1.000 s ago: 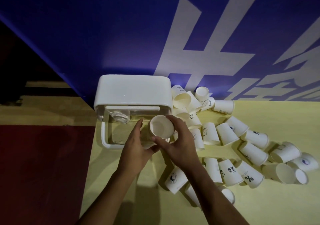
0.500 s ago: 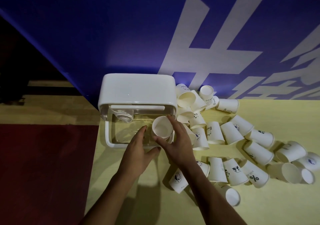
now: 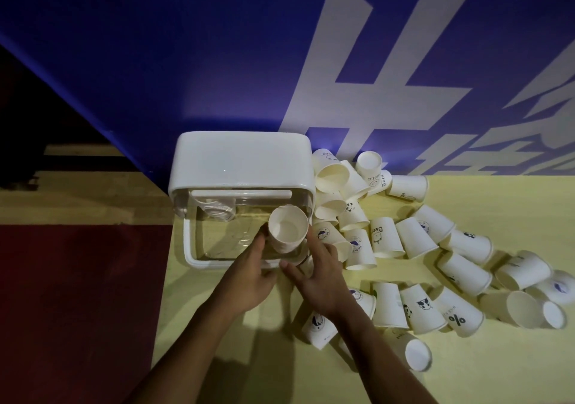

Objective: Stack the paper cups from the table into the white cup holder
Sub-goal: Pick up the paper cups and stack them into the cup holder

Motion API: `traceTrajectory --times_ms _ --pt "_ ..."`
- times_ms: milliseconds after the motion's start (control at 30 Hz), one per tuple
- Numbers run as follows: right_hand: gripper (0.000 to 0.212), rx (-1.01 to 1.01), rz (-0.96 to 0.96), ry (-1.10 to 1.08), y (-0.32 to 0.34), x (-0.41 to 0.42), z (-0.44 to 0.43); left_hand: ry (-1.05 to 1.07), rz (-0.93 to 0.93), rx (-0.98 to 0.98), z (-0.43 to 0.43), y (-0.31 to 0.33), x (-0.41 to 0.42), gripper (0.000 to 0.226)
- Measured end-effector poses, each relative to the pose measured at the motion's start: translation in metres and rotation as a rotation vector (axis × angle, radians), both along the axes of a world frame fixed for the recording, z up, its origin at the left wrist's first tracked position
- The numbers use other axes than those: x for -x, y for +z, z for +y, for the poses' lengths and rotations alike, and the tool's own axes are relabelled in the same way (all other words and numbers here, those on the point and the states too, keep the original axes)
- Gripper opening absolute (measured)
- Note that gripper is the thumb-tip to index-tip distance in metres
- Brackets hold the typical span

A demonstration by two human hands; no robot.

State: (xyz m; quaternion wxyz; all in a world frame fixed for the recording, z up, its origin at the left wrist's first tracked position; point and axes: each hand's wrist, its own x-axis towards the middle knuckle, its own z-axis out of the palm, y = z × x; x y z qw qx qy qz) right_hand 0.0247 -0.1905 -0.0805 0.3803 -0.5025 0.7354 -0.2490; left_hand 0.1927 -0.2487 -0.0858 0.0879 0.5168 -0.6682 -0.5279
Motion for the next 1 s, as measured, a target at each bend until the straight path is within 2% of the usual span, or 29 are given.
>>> traceTrajectory --times_ms 133,267,400,700,800,933,1000 --pt "0.093 -0.068 0.01 0.049 0.007 -0.003 -0.017 0.048 0.019 -0.061 -0.011 -0.006 0.002 0.093" --pt "0.1 -0.059 -0.094 0.004 0.01 -0.003 -0.035 0.058 0.008 -0.093 -0.03 -0.012 0.007 0.101" --pt "0.092 -0.092 -0.158 -0.036 0.014 -0.005 -0.051 0.085 0.032 -0.128 -0.051 -0.03 0.006 0.086" --pt "0.079 -0.171 -0.135 -0.083 0.014 -0.006 -0.067 0.084 0.003 -0.139 -0.062 -0.021 0.015 0.084" --pt "0.075 -0.141 -0.113 -0.095 0.012 -0.006 -0.064 0.081 -0.003 -0.131 -0.061 -0.015 0.016 0.08" --pt "0.082 -0.081 -0.131 -0.111 0.016 -0.006 -0.05 0.096 -0.011 -0.137 -0.06 -0.011 0.015 0.08" --pt "0.07 -0.062 -0.101 -0.104 0.021 0.0 -0.038 0.121 -0.021 -0.106 -0.056 -0.007 0.016 0.076"
